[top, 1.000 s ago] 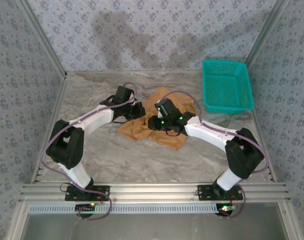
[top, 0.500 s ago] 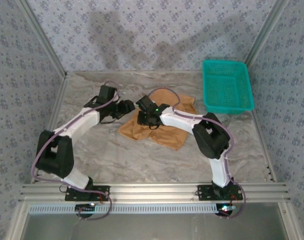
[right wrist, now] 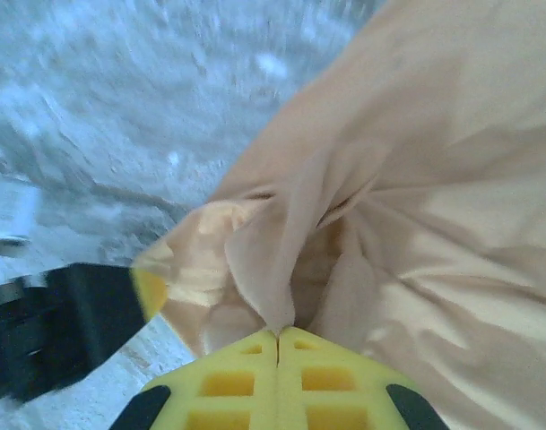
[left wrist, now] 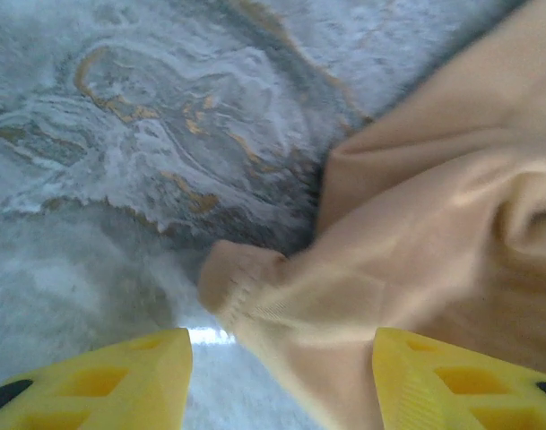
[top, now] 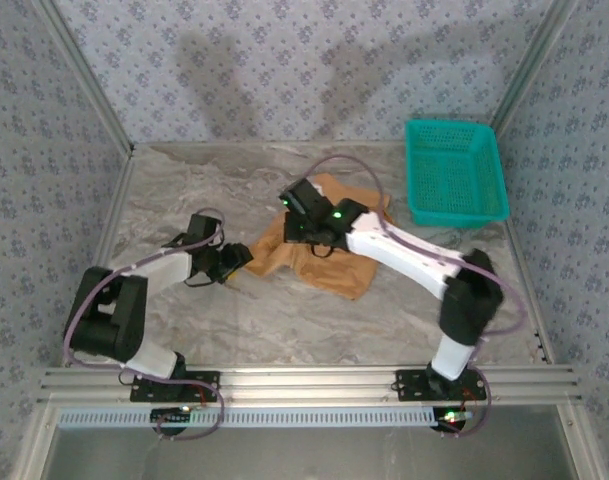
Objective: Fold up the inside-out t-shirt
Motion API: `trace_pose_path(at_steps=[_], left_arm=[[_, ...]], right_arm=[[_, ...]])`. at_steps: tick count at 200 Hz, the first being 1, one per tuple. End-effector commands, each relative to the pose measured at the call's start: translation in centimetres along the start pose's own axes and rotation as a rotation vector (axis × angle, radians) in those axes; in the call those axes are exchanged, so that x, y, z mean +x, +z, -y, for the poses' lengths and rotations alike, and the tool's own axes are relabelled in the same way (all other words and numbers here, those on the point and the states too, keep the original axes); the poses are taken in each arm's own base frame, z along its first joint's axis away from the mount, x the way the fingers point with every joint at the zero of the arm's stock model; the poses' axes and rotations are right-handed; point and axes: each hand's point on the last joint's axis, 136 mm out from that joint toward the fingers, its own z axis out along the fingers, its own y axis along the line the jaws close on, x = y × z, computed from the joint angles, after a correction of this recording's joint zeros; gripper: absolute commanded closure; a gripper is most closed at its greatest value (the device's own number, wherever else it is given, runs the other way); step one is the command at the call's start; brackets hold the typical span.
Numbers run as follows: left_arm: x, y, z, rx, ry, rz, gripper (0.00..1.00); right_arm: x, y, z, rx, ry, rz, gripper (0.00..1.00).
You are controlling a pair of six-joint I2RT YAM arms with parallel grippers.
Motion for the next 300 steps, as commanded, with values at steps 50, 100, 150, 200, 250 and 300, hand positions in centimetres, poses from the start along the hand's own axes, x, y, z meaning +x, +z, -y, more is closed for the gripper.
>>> trace_pose_path(at_steps=[50, 100, 150, 200, 250, 300], left_arm=[[-1.3, 0.3, 1.7, 0.045, 0.006, 0.026, 0.48], [-0.7, 0.2, 3.2, 0.059, 0.044, 0.012, 0.48], [-1.4, -1.2, 2.2, 0.052, 0.021, 0.042, 0.49], [-3.4, -5.4, -1.5, 0.015, -0.065, 0.127, 0.49], [-3.7, -7.9, -3.1, 0.049, -0.113, 0.172, 0.48], [-4.0, -8.7, -3.0, 0.075, -0.104, 0.183, 0.48]], right_arm=[[1.2, -5.7, 13.0, 0.384, 0.092, 0.163, 0.55], [3.5, -1.0, 9.9, 0.239, 0.028, 0.0, 0.36], [9.3, 5.5, 0.8, -0.017, -0.136, -0.271, 0.41], [12.8, 10.6, -4.3, -0.006, -0.342, -0.355, 0.39], [14.2, 14.1, -3.8, 0.087, -0.383, -0.424, 0.49], [10.0, 10.1, -7.3, 0.003, -0.391, -0.369, 1.0]])
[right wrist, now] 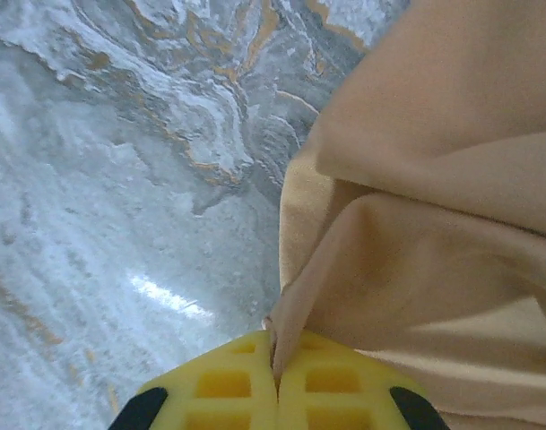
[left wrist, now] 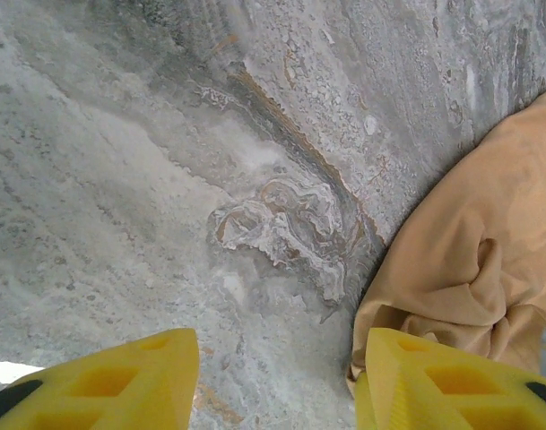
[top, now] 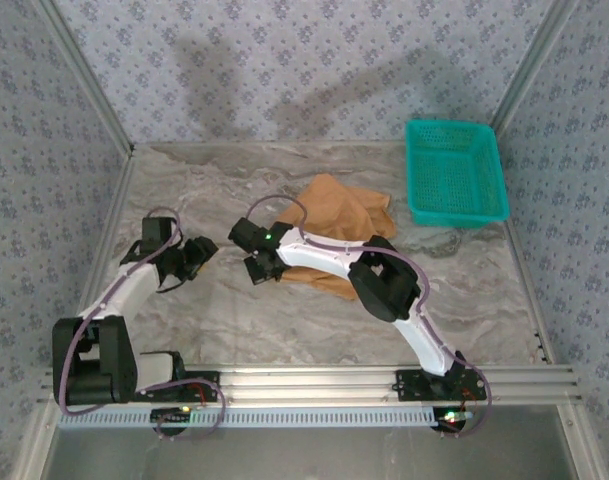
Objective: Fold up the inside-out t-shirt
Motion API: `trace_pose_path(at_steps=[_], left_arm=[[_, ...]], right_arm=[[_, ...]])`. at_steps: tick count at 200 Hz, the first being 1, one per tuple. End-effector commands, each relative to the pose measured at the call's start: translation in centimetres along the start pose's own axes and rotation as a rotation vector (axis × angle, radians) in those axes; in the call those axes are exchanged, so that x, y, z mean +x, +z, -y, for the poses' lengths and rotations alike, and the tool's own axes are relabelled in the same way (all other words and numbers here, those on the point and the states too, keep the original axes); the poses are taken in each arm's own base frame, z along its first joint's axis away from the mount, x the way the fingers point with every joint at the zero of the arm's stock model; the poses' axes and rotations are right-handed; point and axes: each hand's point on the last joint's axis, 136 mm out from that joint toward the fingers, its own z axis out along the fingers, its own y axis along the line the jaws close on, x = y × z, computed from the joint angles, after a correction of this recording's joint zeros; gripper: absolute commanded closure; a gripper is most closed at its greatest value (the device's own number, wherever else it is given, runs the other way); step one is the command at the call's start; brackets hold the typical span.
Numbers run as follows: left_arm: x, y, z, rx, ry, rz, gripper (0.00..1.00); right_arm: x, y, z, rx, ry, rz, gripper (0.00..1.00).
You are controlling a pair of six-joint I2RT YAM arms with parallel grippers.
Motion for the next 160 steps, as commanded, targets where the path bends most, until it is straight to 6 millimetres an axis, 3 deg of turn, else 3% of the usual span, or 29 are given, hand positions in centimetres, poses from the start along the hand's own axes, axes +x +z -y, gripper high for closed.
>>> trace_pose_path(at_steps=[1, 29, 70, 91, 103, 114, 128, 141, 160], left_arm=[[0.3, -0.6, 0.4, 0.028, 0.024, -0.013, 0.48], [0.3, -0.7, 1.3, 0.075, 0.038, -0.02, 0.43], [-0.2, -1.2, 2.8, 0.139, 0.051, -0.004, 0.37], [-1.0, -1.8, 3.6, 0.147, 0.062, 0.018, 0.36], [-1.5, -2.2, 4.0, 0.152, 0.063, 0.028, 0.36], [-1.8, -2.4, 4.4, 0.155, 0.07, 0.03, 0.36], [-2.1, -2.7, 4.7, 0.155, 0.077, 0.034, 0.36], [-2.1, -2.8, 4.7, 0.146, 0.086, 0.035, 0.35], [-1.9, -2.5, 4.0, 0.118, 0.085, 0.031, 0.35]], right_arm=[[-1.7, -4.3, -0.9, -0.032, -0.025, 0.027, 1.0], [-6.8, -14.3, -2.7, -0.179, -0.002, 0.231, 1.0], [-14.3, -31.8, -3.4, -0.504, 0.109, 0.577, 1.0], [-16.4, -40.9, -2.4, -0.642, 0.14, 0.757, 1.0], [-16.7, -44.6, -0.6, -0.663, 0.161, 0.838, 1.0], [-16.7, -46.4, 2.0, -0.63, 0.197, 0.886, 1.0], [-16.2, -46.5, 5.6, -0.56, 0.252, 0.901, 1.0], [-15.7, -44.2, 8.4, -0.525, 0.313, 0.87, 1.0], [-13.9, -38.4, 12.0, -0.471, 0.408, 0.785, 1.0]])
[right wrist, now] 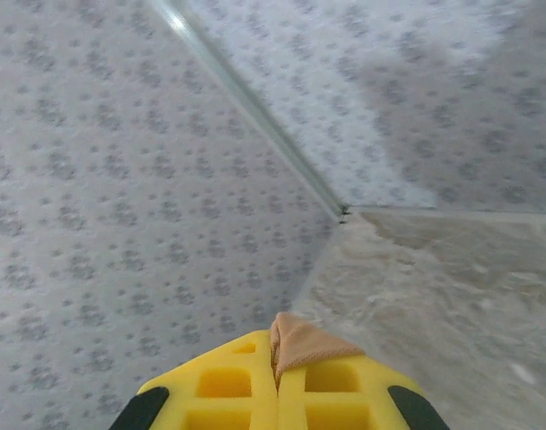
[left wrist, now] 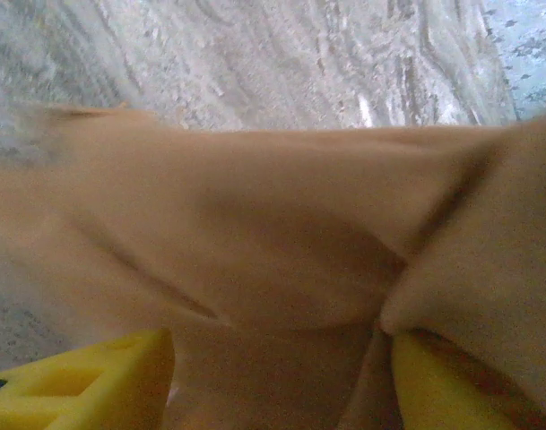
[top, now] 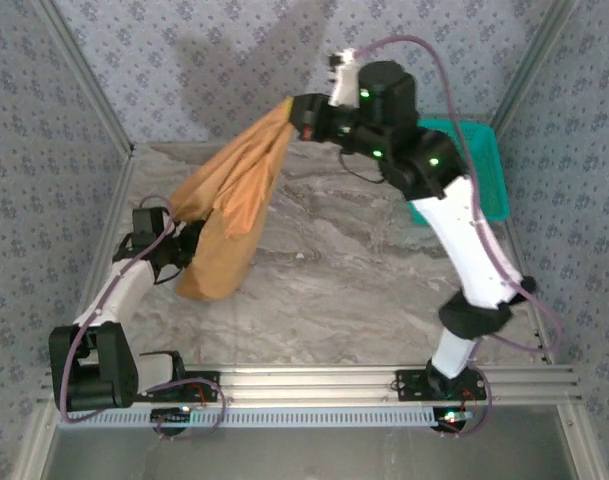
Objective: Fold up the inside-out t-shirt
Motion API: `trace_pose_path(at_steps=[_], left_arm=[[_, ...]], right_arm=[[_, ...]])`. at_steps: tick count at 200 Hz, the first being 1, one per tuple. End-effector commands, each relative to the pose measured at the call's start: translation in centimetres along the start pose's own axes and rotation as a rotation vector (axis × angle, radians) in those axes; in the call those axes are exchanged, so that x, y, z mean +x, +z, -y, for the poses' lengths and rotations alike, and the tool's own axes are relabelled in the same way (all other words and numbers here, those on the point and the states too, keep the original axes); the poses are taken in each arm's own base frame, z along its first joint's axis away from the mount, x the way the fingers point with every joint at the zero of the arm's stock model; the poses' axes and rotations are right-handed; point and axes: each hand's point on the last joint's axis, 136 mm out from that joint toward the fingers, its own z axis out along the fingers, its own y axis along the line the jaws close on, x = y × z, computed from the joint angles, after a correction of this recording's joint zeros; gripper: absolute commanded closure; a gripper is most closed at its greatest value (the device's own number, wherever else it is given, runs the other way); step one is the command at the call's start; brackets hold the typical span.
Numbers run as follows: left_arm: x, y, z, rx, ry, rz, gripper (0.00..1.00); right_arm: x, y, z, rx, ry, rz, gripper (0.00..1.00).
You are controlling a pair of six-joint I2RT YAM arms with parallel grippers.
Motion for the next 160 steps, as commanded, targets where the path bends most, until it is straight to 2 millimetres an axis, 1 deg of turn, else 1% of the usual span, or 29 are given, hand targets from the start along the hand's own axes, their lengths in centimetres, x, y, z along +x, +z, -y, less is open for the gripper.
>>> trace_pose_path(at_steps=[1, 5, 11, 14, 19, 20, 21, 22, 24, 25, 31, 32, 38, 53, 68, 75, 84, 85, 87, 98, 117, 129, 142, 160], left_arm=[[0.2, -0.4, 0.0, -0.014, 0.024, -0.011, 0.35], [0.2, -0.3, -0.2, -0.017, 0.02, -0.014, 0.35], [0.4, -0.1, -0.4, -0.019, 0.016, -0.023, 0.35], [0.5, 0.0, -0.5, -0.02, 0.015, -0.027, 0.35], [0.7, 0.2, -0.7, -0.024, 0.012, -0.034, 0.35], [0.7, 0.2, -0.8, -0.025, 0.011, -0.036, 0.35], [0.8, 0.2, -0.8, -0.027, 0.01, -0.038, 0.35], [0.8, 0.2, -0.9, -0.028, 0.01, -0.041, 0.35], [0.9, 0.3, -1.0, -0.032, 0.009, -0.044, 0.35], [0.9, 0.4, -1.1, -0.034, 0.008, -0.046, 0.35], [1.1, 0.5, -1.5, -0.045, 0.006, -0.056, 0.35], [1.1, 0.5, -1.5, -0.046, 0.006, -0.056, 0.35], [1.4, 0.7, -1.9, -0.054, 0.002, -0.068, 0.35], [2.2, 1.1, -2.7, -0.064, -0.004, -0.09, 0.35], [2.9, 0.9, -3.5, -0.09, -0.005, -0.104, 0.36], [3.2, 0.7, -3.9, -0.108, -0.006, -0.106, 0.37], [3.4, 0.3, -4.5, -0.144, -0.007, -0.103, 0.37], [3.4, 0.3, -4.5, -0.148, -0.007, -0.102, 0.38], [3.5, 0.1, -4.7, -0.158, -0.008, -0.101, 0.38], [3.7, -0.7, -5.2, -0.2, -0.003, -0.095, 0.39], [4.1, -2.4, -6.2, -0.278, -0.011, -0.069, 0.44], [4.7, -3.2, -6.7, -0.305, -0.025, -0.054, 0.45], [5.5, -3.8, -7.2, -0.326, -0.037, -0.039, 0.44], [6.3, -4.5, -8.2, -0.365, -0.041, -0.019, 0.43]], right_arm=[[4.3, 2.2, 7.2, 0.12, 0.102, -0.087, 1.0], [4.7, 2.2, 8.1, 0.13, 0.107, -0.082, 1.0], [6.3, 2.3, 10.2, 0.168, 0.118, -0.106, 1.0], [6.7, 2.2, 10.9, 0.18, 0.121, -0.111, 1.0], [8.4, 2.2, 12.8, 0.218, 0.131, -0.142, 1.0], [8.4, 2.2, 12.8, 0.218, 0.131, -0.142, 1.0], [9.1, 2.2, 13.4, 0.23, 0.134, -0.154, 1.0], [9.1, 2.2, 13.4, 0.23, 0.134, -0.154, 1.0], [10.1, 2.1, 14.4, 0.251, 0.139, -0.175, 1.0], [10.1, 2.1, 14.4, 0.251, 0.139, -0.175, 1.0], [12.0, 2.0, 16.5, 0.291, 0.161, -0.209, 1.0], [12.0, 2.0, 16.6, 0.293, 0.163, -0.207, 1.0], [13.8, 1.9, 19.0, 0.338, 0.181, -0.234, 1.0], [17.7, 1.2, 24.0, 0.451, 0.219, -0.304, 1.0], [20.6, 0.0, 28.2, 0.574, 0.245, -0.358, 1.0], [21.3, -0.5, 29.7, 0.614, 0.26, -0.37, 1.0], [21.2, -1.0, 30.8, 0.64, 0.271, -0.367, 1.0], [21.8, -1.2, 31.1, 0.649, 0.275, -0.379, 1.0], [22.3, -1.5, 31.6, 0.665, 0.278, -0.388, 1.0], [22.7, -2.3, 32.5, 0.695, 0.28, -0.392, 1.0], [22.7, -3.1, 32.9, 0.714, 0.279, -0.389, 1.0], [22.6, -3.6, 33.1, 0.724, 0.276, -0.383, 1.0], [22.3, -4.2, 33.2, 0.738, 0.279, -0.377, 1.0], [21.7, -4.4, 33.3, 0.732, 0.287, -0.356, 1.0]])
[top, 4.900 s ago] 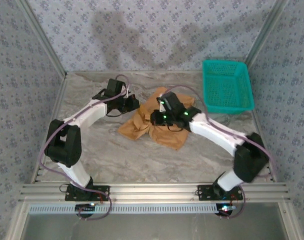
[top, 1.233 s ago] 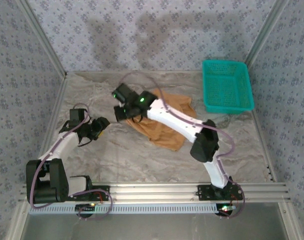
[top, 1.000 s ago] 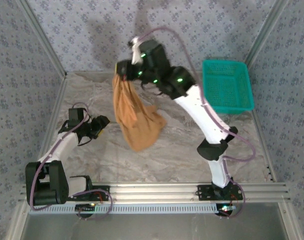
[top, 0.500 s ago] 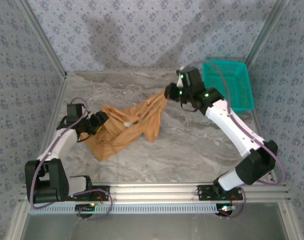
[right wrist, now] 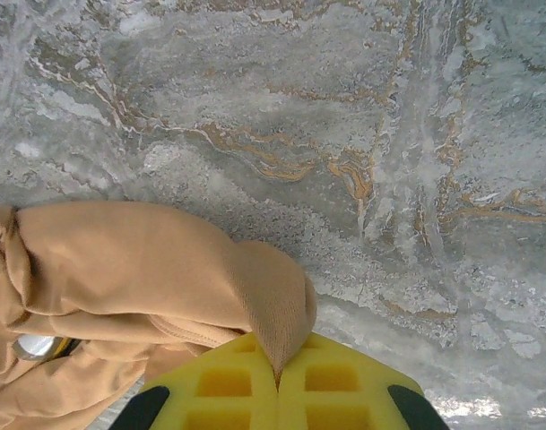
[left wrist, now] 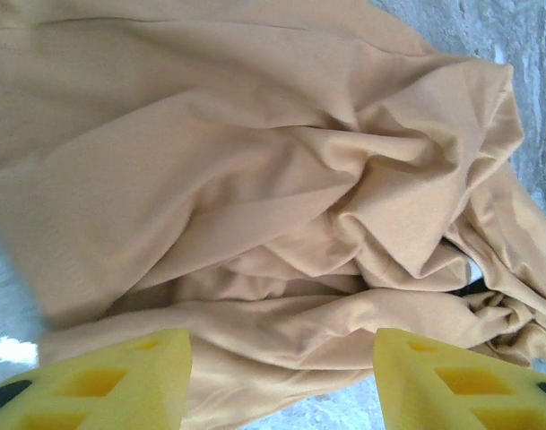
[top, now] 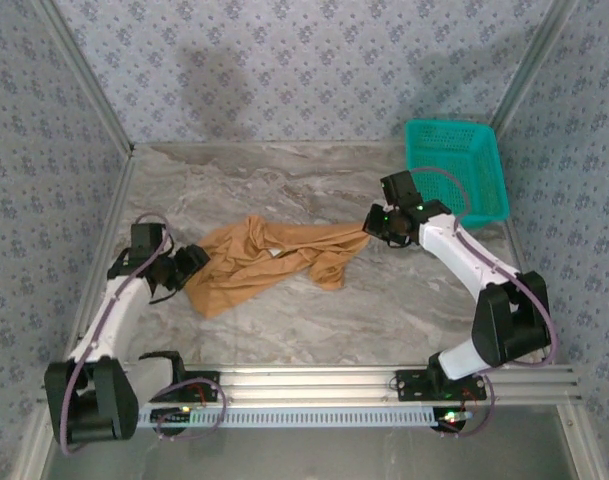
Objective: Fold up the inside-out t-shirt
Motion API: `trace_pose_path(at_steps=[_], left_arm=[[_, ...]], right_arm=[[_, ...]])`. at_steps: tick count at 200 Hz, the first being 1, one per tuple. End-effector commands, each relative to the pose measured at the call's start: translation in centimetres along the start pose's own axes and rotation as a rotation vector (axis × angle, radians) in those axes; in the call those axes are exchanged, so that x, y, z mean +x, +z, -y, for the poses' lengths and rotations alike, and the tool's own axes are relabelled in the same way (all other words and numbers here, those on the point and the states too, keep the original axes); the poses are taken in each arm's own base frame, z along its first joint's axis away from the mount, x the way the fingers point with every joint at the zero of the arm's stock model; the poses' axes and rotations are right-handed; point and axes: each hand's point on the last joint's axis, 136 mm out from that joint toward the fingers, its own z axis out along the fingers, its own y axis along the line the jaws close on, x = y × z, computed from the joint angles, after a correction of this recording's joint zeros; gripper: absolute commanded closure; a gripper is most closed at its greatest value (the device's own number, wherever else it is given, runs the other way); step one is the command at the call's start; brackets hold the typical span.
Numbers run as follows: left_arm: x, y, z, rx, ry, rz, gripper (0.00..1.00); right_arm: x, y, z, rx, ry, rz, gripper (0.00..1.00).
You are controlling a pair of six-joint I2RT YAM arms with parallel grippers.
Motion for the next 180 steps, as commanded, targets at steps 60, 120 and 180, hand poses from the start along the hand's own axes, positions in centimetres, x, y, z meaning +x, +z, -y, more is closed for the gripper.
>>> trace_pose_path(at_steps=[60, 120, 180], left_arm=[[2.3, 1.9, -6.1, -0.235, -0.084, 0.08, 0.39], [1.5, 6.2, -2.1, -0.118, -0.076, 0.02, 0.52], [-1.3, 2.3, 0.6, -0.202, 0.04, 0.03, 1.0]], right_arm=[[-2.4, -2.2, 0.4, -0.032, 0.02, 0.07, 1.0], [-1.8, -2.9, 0.4, -0.047, 0.017, 0.061, 1.0], [-2.4, -6.9, 0.3, -0.078, 0.01, 0.083, 1.0]])
